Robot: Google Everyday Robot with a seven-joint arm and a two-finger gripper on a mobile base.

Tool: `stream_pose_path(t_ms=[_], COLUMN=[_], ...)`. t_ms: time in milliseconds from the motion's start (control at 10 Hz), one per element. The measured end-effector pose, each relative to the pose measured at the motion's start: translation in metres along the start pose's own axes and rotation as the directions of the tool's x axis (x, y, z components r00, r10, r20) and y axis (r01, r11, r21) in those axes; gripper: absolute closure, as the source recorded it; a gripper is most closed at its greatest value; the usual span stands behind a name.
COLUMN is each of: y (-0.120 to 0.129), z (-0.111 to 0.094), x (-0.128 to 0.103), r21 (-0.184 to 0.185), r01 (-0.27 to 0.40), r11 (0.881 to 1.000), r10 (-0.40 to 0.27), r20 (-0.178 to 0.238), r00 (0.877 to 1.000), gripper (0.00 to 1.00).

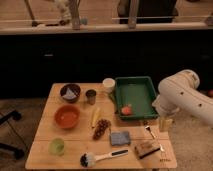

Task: Place sponge in red bowl

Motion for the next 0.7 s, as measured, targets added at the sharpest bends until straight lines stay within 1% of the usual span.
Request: stream_pose_path(t_ms=[200, 300, 500, 600, 700], y=[0.004, 0.007, 0.017, 0.017, 0.019], z=[0.007, 0.01, 0.013, 0.014, 0.016], x=[-0.002, -0.007, -0.026, -0.032, -0.033], r21=[-0.009, -0.008, -0.009, -0.01, -0.011], r01=[0.031, 0.042, 0.053, 0.078, 0.118], r11=[0.999, 0.999, 0.999, 0.997, 0.993], r10=[-0.031, -0.042, -0.053, -0.078, -0.118], r20=[-0.007, 0.0, 0.015, 0.014, 0.007], r00=[0.999, 0.999, 0.998, 0.997, 0.993], gripper=[0.2, 0.2, 0.2, 0.2, 0.2])
